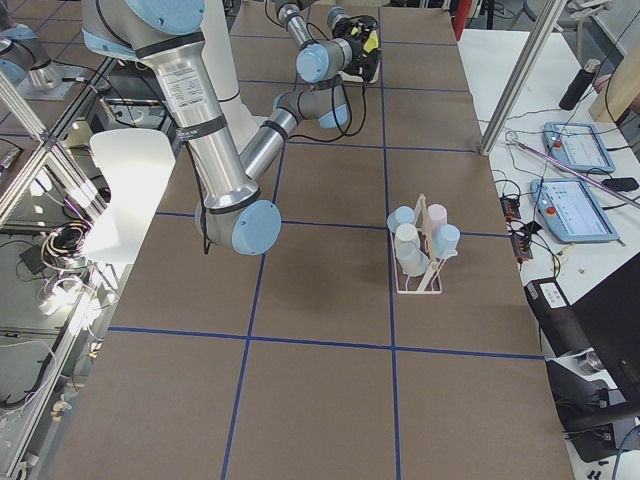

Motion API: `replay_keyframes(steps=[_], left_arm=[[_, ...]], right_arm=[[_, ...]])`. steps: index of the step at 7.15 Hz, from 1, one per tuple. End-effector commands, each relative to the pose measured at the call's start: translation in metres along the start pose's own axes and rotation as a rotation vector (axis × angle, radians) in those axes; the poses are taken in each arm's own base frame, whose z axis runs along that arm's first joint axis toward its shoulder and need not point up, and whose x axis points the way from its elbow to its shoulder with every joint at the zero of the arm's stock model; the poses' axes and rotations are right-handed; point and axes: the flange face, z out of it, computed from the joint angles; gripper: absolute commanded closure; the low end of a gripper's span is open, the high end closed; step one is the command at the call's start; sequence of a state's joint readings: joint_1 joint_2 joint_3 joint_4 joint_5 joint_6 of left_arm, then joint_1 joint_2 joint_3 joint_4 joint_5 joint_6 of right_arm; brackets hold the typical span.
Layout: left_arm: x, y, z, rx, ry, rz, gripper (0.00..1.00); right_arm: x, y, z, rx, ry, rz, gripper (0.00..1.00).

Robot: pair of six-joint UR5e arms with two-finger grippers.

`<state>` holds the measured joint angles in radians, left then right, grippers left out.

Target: Transfer IKEA cup to right arm and place on rack

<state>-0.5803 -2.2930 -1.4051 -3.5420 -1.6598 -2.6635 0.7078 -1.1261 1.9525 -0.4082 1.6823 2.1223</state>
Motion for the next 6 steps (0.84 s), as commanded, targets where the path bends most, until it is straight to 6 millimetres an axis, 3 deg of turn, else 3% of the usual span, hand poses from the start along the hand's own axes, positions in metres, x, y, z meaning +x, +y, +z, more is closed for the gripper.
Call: replay_keyframes(steps=[1, 2, 3, 5, 6], left_arm=[[-0.001, 0.001, 0.001, -0.002, 0.000, 0.001, 1.00], [-0.001, 0.001, 0.001, -0.002, 0.000, 0.004, 0.90], [0.000, 0.001, 0.001, -0.002, 0.001, 0.006, 0.40], [0.007, 0.002, 0.000, -0.003, 0.007, 0.017, 0.19], [0.013, 0.000, -0.002, 0.001, 0.012, 0.026, 0.18]], right_arm=[[-0.001, 0.001, -0.003, -0.009, -0.013, 0.007, 0.86], [0.008, -0.003, -0.008, -0.012, -0.015, 0.006, 1.00], [0.012, -0.004, -0.011, -0.014, -0.019, 0.004, 1.00], [0.014, -0.005, -0.024, -0.015, -0.019, -0.002, 1.00], [0.023, -0.012, -0.041, -0.010, -0.019, -0.006, 1.00]])
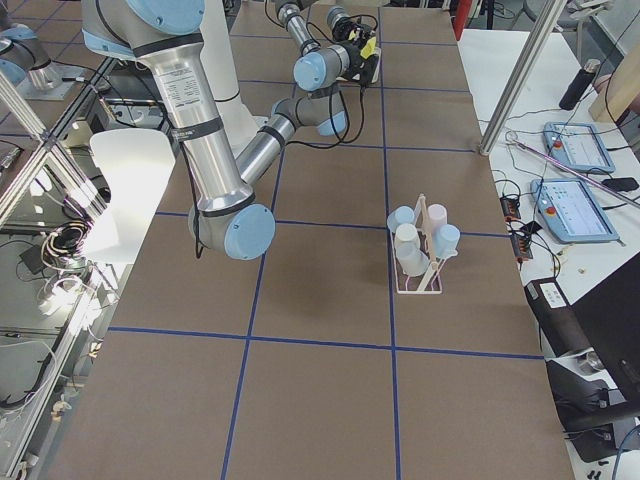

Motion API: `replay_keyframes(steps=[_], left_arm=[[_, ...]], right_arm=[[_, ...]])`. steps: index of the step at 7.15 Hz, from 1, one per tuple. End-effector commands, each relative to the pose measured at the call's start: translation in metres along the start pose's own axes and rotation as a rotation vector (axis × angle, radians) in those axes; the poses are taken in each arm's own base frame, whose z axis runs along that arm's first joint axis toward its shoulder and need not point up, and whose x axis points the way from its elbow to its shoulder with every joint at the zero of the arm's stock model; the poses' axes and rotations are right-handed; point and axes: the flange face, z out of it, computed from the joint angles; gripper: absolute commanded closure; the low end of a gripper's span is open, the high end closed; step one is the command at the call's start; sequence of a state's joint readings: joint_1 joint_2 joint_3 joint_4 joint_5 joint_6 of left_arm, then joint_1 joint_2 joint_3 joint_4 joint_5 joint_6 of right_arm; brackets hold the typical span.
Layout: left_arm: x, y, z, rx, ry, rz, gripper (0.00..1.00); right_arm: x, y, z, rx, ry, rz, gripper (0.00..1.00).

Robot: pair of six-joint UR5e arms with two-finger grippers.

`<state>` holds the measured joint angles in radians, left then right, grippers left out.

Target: Transfer IKEA cup to right arm and place on rack

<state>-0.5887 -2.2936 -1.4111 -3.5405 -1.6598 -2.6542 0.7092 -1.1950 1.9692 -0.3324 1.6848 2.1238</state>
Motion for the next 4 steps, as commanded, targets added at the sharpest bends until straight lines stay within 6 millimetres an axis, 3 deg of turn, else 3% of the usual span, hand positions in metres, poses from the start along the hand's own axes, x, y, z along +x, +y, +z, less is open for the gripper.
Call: replay_keyframes(steps=[1, 3, 4], left_arm=[[0.011, -0.004, -0.003, 0.009, 0.008, 0.017, 0.17], [0.016, -0.010, -0.008, 0.024, 0.010, 0.030, 0.18], [0.021, -0.011, -0.009, 0.026, 0.013, 0.036, 0.17]], right_arm=[[0.013, -0.014, -0.030, 0.012, -0.010, -0.012, 1.00], [0.013, -0.042, -0.047, 0.078, 0.006, -0.029, 1.00], [0.029, -0.081, -0.060, 0.164, 0.059, -0.079, 1.00]])
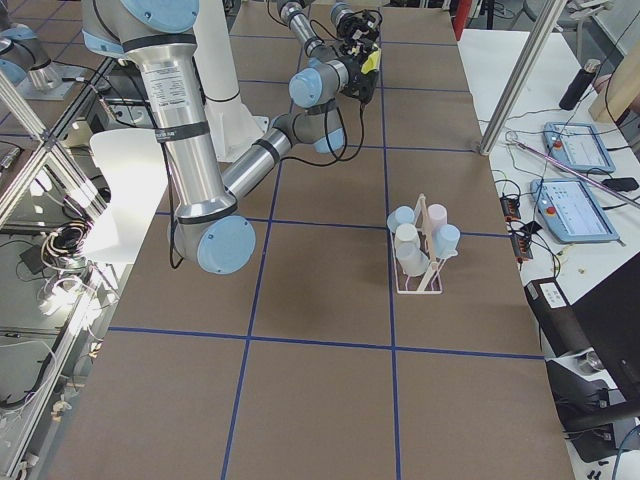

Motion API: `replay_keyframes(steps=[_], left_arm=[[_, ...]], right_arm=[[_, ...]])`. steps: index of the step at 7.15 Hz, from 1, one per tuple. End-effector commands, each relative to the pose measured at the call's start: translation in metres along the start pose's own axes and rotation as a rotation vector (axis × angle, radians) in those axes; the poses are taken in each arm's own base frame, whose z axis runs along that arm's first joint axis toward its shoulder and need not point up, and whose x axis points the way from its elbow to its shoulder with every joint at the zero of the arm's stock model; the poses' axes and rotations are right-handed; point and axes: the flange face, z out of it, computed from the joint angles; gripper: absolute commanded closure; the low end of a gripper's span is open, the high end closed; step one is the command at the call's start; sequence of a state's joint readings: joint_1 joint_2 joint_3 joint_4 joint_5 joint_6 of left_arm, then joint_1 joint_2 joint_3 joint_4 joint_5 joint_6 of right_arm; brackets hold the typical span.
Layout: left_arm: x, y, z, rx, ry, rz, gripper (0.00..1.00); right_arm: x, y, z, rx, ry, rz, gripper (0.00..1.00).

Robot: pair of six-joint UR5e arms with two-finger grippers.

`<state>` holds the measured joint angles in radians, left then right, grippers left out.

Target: Transfer IKEA cup to right arm and place on rack

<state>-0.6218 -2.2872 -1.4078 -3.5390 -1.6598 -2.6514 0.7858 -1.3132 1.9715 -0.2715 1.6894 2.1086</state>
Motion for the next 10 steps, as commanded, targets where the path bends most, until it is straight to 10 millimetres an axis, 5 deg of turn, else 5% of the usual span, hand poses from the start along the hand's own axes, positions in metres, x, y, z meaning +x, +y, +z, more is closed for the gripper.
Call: replay_keyframes(steps=[1, 3, 5, 8, 10], left_arm=[[0.003, -0.004, -0.002, 0.012, -0.001, 0.007, 0.17], [0.006, -0.022, -0.006, 0.049, -0.008, 0.018, 0.17], [0.004, -0.029, -0.008, 0.064, -0.014, 0.019, 0.18], [-0.002, -0.039, -0.010, 0.086, -0.024, 0.017, 0.18], [-0.003, -0.040, -0.010, 0.089, -0.027, 0.015, 0.18]], right_arm=[[0.037, -0.086, -0.011, 0.141, 0.133, -0.164, 1.00], [0.064, -0.210, -0.020, 0.224, 0.330, -0.296, 1.00], [0.061, -0.340, -0.058, 0.158, 0.522, -0.401, 1.00], [0.067, -0.415, -0.109, -0.030, 0.886, -0.702, 1.00], [0.077, -0.432, -0.114, -0.134, 1.041, -0.717, 1.00]])
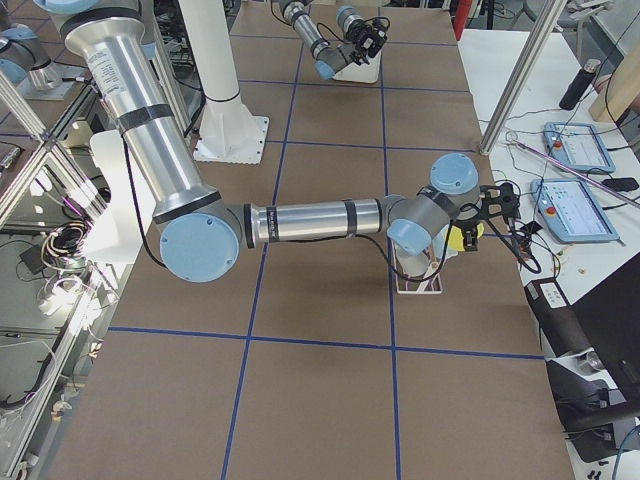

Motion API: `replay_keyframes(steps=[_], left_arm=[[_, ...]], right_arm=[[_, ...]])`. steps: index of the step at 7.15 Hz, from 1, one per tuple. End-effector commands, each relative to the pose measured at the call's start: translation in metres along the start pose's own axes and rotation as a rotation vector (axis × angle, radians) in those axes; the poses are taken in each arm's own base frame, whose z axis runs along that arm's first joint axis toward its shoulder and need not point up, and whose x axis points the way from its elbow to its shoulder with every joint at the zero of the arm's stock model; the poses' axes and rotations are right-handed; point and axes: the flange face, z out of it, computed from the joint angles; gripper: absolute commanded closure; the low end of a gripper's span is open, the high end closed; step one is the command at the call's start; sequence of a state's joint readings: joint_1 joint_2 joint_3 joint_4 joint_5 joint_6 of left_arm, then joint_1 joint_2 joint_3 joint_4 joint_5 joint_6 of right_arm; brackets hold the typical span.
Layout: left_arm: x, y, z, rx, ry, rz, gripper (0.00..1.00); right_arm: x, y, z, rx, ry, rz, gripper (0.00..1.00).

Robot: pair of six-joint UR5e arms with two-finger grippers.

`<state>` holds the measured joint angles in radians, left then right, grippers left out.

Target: Transfer IKEA cup to right arm and place on rack

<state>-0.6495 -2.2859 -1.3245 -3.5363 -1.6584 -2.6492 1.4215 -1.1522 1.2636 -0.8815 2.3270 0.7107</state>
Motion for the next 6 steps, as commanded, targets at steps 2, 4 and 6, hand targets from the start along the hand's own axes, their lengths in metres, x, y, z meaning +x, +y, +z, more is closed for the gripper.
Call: replay_keyframes(steps=[2, 4, 6], left_arm=[[-0.003, -0.001, 0.003, 0.001, -0.005, 0.041, 0.18], [-0.005, -0.001, 0.003, 0.001, -0.007, 0.042, 0.18], [-0.005, -0.001, 0.003, 0.001, -0.007, 0.042, 0.18]], right_arm=[[-0.003, -0.013, 0.007, -0.139, 0.093, -0.014, 1.00], [-0.020, -0.012, 0.022, -0.143, 0.112, -0.034, 1.00], [-0.030, -0.009, 0.034, -0.128, 0.144, -0.055, 1.00]])
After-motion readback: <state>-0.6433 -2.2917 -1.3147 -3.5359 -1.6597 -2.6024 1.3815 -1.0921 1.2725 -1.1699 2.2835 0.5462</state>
